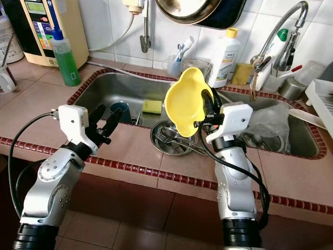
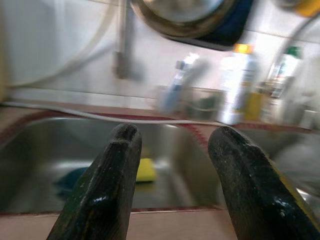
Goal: Kitchen organization
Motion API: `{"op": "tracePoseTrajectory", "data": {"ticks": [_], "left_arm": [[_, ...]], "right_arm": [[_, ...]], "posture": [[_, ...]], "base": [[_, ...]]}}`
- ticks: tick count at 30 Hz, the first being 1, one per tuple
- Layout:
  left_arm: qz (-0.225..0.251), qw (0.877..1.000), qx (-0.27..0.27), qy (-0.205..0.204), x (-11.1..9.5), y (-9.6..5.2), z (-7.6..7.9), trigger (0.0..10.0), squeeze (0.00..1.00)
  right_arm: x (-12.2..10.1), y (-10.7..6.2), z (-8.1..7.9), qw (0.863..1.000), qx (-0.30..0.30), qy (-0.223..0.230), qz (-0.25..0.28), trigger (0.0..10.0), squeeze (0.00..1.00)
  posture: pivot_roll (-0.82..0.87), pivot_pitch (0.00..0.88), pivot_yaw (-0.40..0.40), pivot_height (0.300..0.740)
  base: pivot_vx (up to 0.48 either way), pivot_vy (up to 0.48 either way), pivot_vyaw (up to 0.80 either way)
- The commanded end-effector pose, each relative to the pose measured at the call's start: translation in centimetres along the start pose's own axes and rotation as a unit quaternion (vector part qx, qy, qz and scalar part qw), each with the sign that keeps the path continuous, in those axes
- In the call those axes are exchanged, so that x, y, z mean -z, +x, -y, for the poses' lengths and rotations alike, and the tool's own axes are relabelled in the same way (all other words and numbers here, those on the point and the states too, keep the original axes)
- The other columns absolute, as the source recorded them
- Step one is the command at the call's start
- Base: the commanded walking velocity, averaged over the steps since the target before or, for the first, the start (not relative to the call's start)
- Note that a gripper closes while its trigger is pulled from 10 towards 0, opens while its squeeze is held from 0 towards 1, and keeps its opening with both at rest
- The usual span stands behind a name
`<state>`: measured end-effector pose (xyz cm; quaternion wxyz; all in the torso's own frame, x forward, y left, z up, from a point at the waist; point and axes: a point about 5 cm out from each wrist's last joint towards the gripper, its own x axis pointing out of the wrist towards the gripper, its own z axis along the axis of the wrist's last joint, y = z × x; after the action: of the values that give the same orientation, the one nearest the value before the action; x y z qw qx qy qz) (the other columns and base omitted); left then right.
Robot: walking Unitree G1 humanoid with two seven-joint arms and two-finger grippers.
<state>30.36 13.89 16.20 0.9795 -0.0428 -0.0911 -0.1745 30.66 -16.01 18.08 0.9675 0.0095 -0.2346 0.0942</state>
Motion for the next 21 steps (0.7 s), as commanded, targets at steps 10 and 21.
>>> {"op": "tracePoseTrajectory", "data": {"ticks": [10, 21], "left_arm": [[0.018, 1.000, 0.001, 0.026, 0.8, 0.3, 0.2, 10.0, 0.00], [0.021, 0.999, -0.025, -0.009, 1.8, -0.1, -0.4, 10.0, 0.00]], "right_arm": [[0.4, -0.2, 0.0, 1.000, 0.005, -0.009, -0.001, 10.0, 0.00], [1.3, -0.4, 0.0, 1.000, 0.011, -0.008, -0.014, 10.0, 0.00]], "posture": [[0.10, 0.000, -0.066, 0.740], [0.10, 0.000, -0.066, 0.740]], "base": [[0.000, 0.000, 0.00], [0.094, 0.000, 0.00]]}}
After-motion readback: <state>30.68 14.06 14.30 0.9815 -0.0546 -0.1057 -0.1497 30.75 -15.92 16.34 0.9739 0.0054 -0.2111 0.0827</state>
